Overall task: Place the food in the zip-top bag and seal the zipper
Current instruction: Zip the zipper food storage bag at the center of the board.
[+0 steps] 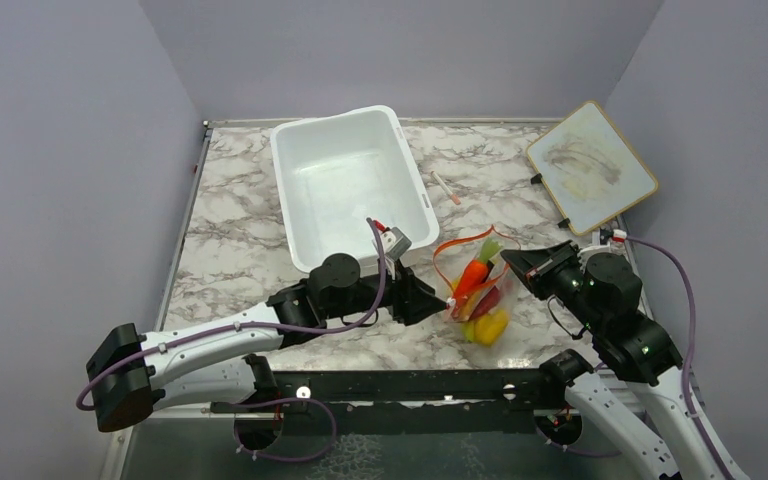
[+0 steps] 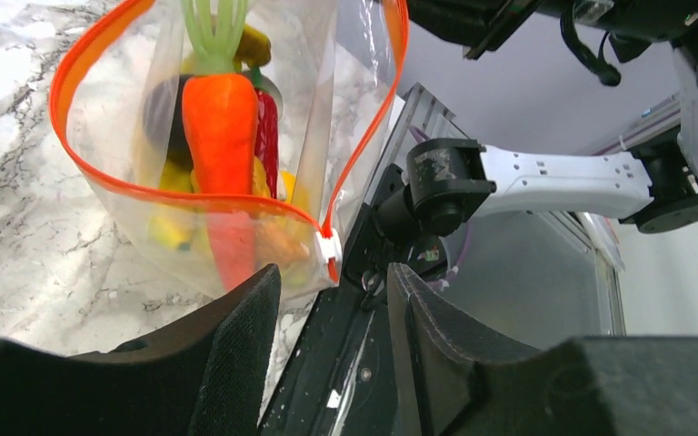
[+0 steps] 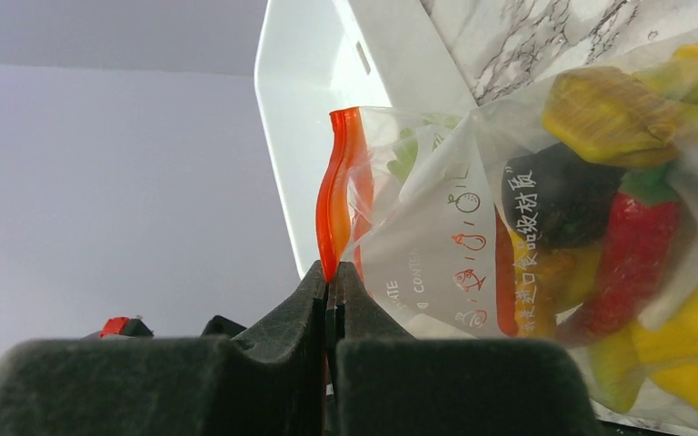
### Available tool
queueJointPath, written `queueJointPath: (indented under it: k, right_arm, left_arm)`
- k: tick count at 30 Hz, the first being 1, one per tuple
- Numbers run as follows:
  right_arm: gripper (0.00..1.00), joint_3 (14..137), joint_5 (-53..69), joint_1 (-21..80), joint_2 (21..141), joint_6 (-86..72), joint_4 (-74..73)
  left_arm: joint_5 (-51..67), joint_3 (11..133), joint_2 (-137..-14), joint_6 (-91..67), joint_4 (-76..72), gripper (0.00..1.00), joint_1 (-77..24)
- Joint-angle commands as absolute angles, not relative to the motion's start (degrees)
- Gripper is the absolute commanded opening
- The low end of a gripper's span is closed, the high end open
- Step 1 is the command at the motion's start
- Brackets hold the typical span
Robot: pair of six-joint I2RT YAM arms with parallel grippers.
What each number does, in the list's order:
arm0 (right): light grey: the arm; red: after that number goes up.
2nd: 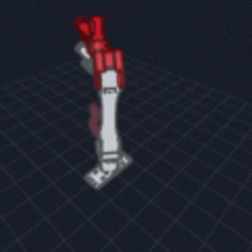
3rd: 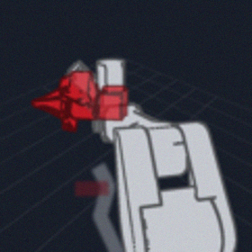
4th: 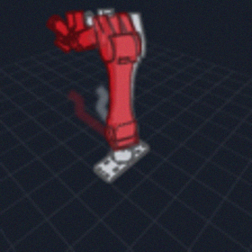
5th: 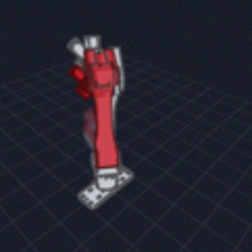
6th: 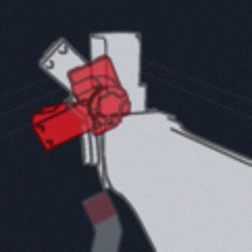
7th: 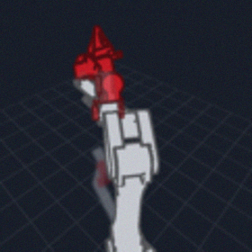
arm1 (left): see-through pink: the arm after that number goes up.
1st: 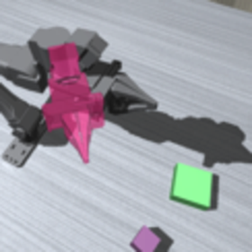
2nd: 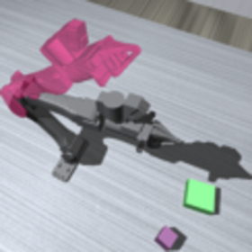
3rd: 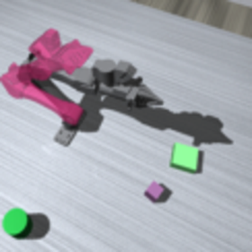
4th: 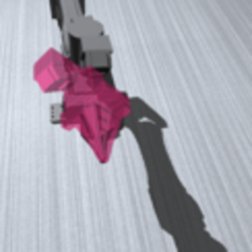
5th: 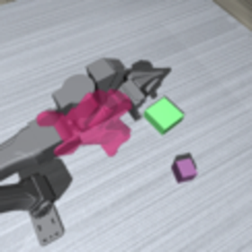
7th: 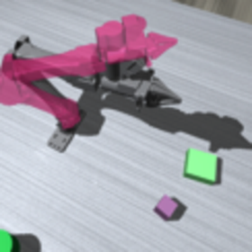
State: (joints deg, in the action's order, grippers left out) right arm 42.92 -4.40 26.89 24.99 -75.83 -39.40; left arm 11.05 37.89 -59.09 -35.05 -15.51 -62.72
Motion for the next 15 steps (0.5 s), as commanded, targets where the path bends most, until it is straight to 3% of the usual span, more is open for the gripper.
queueJointPath:
  k: [1, 15]
  right_arm:
    - [0.01, 43.5, -6.7, 26.8, 24.9, -78.1, -35.0]
    - [0.01, 42.8, -6.6, 26.8, 24.6, -79.3, -34.3]
  left_arm:
    - [14.6, 36.1, -58.9, -34.7, -21.0, 0.46, -62.9]
    - [15.4, 34.7, -66.0, -36.6, -28.4, 0.39, -63.6]
